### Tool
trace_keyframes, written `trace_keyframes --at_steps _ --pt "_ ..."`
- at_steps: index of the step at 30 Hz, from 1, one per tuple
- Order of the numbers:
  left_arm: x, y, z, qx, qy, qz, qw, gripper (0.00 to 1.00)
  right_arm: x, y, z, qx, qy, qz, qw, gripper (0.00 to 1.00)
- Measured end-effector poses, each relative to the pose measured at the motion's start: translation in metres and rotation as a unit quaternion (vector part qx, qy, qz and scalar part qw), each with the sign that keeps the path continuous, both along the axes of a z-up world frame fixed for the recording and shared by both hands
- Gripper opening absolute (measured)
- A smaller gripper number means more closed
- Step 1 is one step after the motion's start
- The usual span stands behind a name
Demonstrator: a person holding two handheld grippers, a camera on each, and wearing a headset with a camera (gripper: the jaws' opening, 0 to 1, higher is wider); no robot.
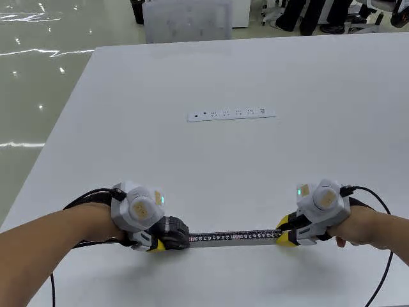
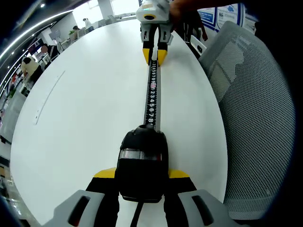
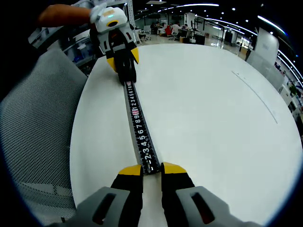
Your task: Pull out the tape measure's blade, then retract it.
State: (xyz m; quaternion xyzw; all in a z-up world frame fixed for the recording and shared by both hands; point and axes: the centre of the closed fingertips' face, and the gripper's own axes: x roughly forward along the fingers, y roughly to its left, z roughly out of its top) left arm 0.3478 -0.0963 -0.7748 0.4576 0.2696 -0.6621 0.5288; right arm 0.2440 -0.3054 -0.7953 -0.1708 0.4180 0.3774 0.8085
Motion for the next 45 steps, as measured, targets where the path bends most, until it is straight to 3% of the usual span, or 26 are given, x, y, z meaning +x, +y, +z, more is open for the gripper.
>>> trace_keyframes --at_steps 45 --pt "-0.001 0.000 0.000 -0.001 0.000 0.001 1.0000 0.34 -0.012 -0.025 -0.001 -0.016 0.009 -0.011 0.9998 0.12"
